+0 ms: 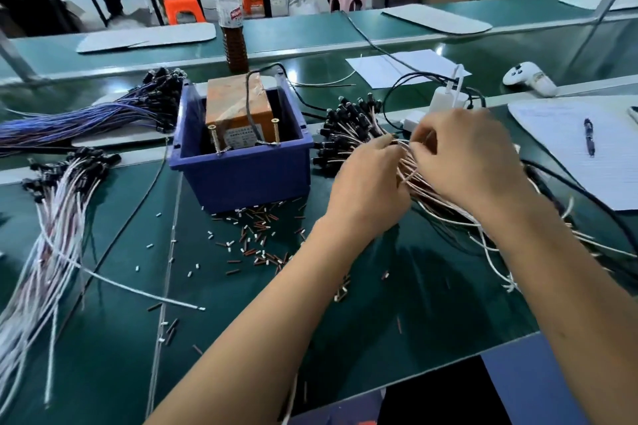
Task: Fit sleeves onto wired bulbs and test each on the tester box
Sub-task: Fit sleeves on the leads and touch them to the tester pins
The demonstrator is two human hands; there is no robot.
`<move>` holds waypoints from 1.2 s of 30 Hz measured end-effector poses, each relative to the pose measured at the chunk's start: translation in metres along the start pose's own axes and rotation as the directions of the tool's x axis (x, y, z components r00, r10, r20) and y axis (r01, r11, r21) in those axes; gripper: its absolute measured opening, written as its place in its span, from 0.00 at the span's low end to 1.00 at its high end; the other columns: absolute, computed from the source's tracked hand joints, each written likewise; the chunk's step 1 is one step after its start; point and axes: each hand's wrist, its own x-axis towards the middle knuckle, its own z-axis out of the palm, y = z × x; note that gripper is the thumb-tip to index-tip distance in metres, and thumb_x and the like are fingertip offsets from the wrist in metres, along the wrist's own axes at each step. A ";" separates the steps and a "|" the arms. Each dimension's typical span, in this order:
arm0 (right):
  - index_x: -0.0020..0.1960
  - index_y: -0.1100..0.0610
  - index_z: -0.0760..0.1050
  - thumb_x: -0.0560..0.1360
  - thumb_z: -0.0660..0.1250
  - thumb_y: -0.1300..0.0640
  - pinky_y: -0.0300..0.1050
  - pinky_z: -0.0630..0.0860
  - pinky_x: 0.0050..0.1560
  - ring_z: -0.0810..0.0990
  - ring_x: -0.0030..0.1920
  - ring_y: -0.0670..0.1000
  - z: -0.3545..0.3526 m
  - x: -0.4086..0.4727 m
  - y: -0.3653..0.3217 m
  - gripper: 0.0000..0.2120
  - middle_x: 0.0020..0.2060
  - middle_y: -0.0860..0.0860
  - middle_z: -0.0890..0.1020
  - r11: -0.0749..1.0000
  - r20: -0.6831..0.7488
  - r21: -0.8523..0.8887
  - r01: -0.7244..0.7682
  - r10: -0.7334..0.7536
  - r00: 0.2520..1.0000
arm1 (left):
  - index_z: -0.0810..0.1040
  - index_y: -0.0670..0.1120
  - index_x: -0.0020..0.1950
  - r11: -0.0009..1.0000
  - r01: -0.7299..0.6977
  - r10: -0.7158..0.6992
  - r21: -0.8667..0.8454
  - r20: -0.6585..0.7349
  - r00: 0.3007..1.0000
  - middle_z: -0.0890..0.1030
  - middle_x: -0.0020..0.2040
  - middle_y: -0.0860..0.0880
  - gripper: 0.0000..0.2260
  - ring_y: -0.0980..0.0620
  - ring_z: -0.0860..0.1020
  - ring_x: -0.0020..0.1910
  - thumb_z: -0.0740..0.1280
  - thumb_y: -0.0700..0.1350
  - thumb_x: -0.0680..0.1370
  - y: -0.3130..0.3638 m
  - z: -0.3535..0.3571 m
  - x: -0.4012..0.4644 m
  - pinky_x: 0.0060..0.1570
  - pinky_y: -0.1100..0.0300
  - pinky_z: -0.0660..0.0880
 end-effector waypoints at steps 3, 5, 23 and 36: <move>0.47 0.52 0.85 0.77 0.70 0.56 0.49 0.79 0.46 0.82 0.44 0.58 0.016 0.000 -0.041 0.05 0.40 0.54 0.86 0.987 -0.068 0.137 0.082 -0.073 0.995 | 0.74 0.46 0.35 0.998 0.041 -0.050 -0.042 -0.235 0.971 0.81 0.35 0.45 0.05 0.41 0.74 0.34 0.64 0.37 0.69 -0.015 -0.031 -0.023 0.32 0.51 0.70; 0.47 0.52 0.85 0.77 0.70 0.55 0.49 0.80 0.48 0.83 0.44 0.56 0.026 -0.003 -0.072 0.05 0.40 0.52 0.86 0.958 -0.056 0.237 0.162 -0.153 0.987 | 0.72 0.45 0.32 0.998 0.063 -0.069 -0.026 -0.382 0.922 0.78 0.30 0.46 0.07 0.43 0.70 0.29 0.65 0.37 0.69 -0.033 -0.052 -0.046 0.30 0.53 0.61; 0.49 0.60 0.78 0.78 0.66 0.59 0.52 0.84 0.48 0.83 0.46 0.61 0.128 -0.023 -0.296 0.05 0.50 0.61 0.82 0.831 0.473 0.442 0.337 -0.535 0.700 | 0.73 0.39 0.65 0.369 0.900 -0.679 0.233 -0.593 0.432 0.74 0.65 0.33 0.22 0.35 0.71 0.67 0.68 0.52 0.78 -0.235 -0.180 -0.139 0.66 0.46 0.66; 0.48 0.58 0.83 0.77 0.69 0.56 0.52 0.82 0.53 0.83 0.50 0.61 0.137 -0.030 -0.308 0.06 0.47 0.58 0.84 0.802 0.401 0.536 0.262 -0.515 0.758 | 0.83 0.49 0.47 0.481 0.801 -0.724 -0.357 -0.677 0.134 0.86 0.48 0.48 0.03 0.46 0.83 0.51 0.73 0.42 0.77 -0.243 -0.203 -0.149 0.50 0.59 0.75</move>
